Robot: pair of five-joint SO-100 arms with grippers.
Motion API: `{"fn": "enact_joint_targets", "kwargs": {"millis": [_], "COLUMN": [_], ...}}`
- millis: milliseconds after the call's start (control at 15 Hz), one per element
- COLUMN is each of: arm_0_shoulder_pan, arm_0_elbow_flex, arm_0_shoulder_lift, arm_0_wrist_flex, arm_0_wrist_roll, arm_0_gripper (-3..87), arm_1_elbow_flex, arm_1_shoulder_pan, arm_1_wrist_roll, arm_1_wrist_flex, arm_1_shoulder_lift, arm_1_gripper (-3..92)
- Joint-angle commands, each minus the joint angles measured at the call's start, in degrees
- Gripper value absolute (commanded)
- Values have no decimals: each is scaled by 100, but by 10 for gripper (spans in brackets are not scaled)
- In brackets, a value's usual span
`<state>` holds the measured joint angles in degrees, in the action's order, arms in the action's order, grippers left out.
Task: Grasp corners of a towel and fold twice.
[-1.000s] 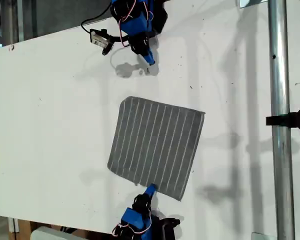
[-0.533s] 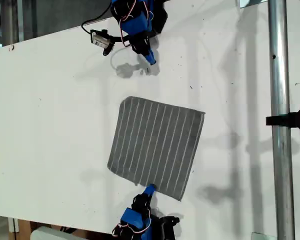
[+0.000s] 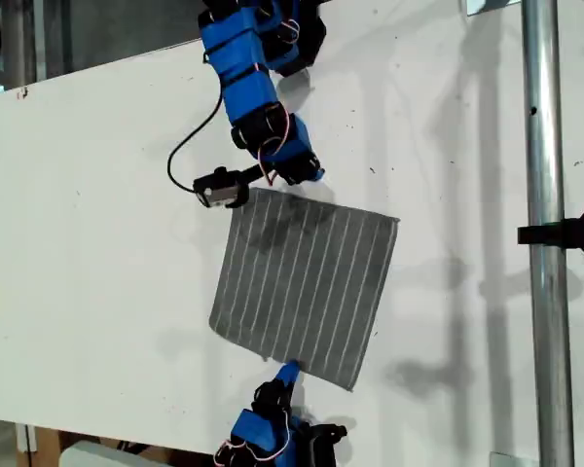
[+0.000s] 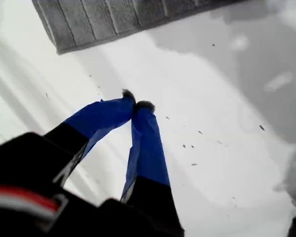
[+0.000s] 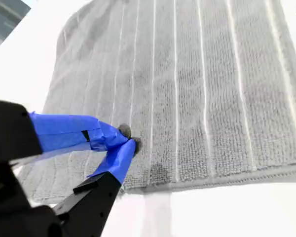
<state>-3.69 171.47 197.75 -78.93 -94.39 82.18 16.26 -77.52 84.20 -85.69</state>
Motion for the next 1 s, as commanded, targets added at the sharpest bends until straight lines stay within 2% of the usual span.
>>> {"fn": "enact_joint_targets", "kwargs": {"millis": [0,200,333,400,467,533,600,667,933], "arm_0_shoulder_pan": [-466,-1318,-1907,-2118,-2294,-2461,-2619,-2760,-2962], "arm_0_elbow_flex": [-1600,-4764,-6381,-6750,-6847,-6688,-6442,-6196,-5985], "arm_0_shoulder_lift": [-1626,-5186,-6741,-7040,-7040,-6794,-6557,-6478,-6768], "arm_0_wrist_flex": [97,-343,-756,-765,-642,-369,-114,35,167], "arm_0_wrist_roll": [-352,-369,-316,-255,-211,-141,-149,-202,-334], "arm_0_gripper": [-29,-29,-29,-29,-27,12,96,123,161], "arm_1_elbow_flex": [-1679,-2048,-2276,-2294,-2373,-2619,-2821,-3006,-3190], "arm_1_shoulder_pan": [193,404,554,624,703,782,853,914,923], "arm_1_wrist_roll": [26,35,62,105,176,237,325,475,492], "arm_1_wrist_flex": [123,-97,-466,-721,-976,-1134,-1371,-1573,-1327], "arm_1_shoulder_lift": [826,1204,1459,1529,1600,1784,2021,2294,3129], "arm_1_gripper": [-3,-3,-3,-3,3,54,150,194,229]}}
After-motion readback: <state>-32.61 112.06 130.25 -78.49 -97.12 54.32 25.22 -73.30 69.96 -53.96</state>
